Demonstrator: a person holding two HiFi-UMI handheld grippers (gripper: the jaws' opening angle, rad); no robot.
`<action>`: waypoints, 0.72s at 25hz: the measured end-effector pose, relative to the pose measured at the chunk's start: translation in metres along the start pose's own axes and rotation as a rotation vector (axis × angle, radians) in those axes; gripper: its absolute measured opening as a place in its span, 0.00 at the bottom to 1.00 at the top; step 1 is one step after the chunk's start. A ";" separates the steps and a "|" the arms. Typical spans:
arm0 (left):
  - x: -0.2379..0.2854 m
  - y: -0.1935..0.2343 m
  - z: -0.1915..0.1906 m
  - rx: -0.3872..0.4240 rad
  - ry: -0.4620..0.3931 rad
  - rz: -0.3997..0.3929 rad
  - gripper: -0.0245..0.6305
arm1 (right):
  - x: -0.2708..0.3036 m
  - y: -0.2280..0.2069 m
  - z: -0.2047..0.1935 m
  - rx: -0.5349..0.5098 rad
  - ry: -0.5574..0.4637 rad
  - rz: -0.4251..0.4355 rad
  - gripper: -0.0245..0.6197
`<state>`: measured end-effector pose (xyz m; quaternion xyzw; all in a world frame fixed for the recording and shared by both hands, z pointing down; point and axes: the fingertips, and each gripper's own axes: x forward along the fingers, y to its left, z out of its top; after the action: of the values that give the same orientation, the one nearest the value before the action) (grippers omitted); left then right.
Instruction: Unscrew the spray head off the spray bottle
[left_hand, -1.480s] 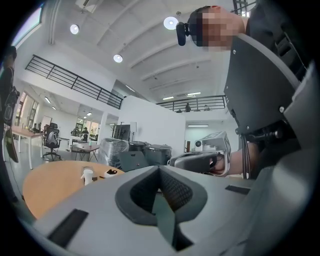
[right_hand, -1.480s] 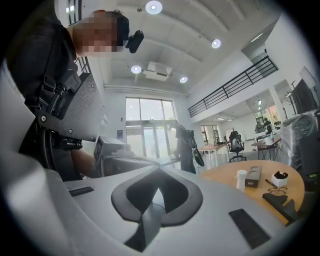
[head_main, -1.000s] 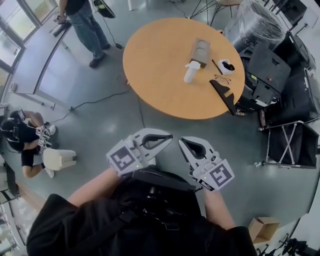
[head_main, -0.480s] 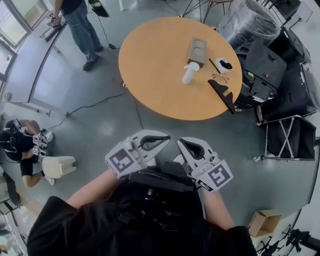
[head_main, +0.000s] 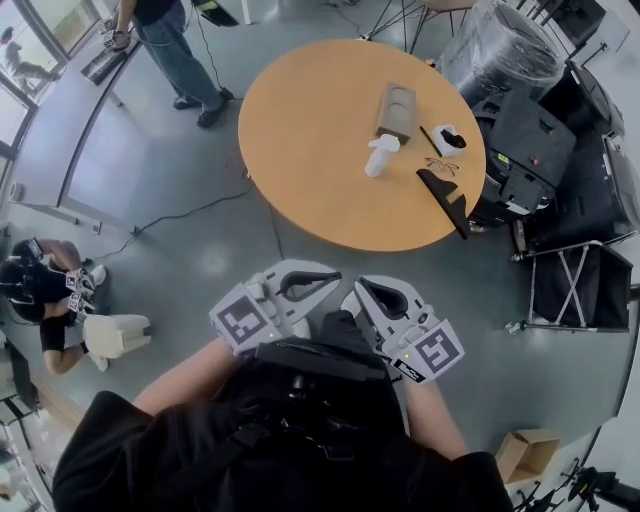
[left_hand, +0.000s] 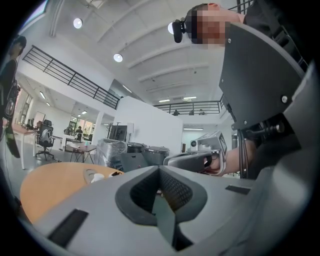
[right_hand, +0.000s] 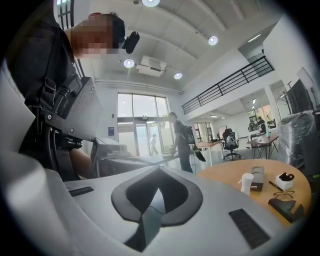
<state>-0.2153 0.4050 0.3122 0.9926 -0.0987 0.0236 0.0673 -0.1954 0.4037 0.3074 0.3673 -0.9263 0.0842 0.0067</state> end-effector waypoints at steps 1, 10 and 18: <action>0.003 0.002 0.002 0.003 -0.001 0.001 0.04 | 0.000 -0.004 0.002 -0.003 0.000 0.002 0.04; 0.056 0.023 0.010 0.011 -0.002 0.013 0.04 | -0.010 -0.059 0.011 -0.018 -0.012 0.034 0.04; 0.117 0.054 0.015 0.003 0.020 0.040 0.04 | -0.020 -0.123 0.017 -0.015 -0.010 0.063 0.04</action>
<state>-0.1109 0.3280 0.3117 0.9902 -0.1177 0.0352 0.0661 -0.0964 0.3261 0.3082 0.3382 -0.9381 0.0754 0.0023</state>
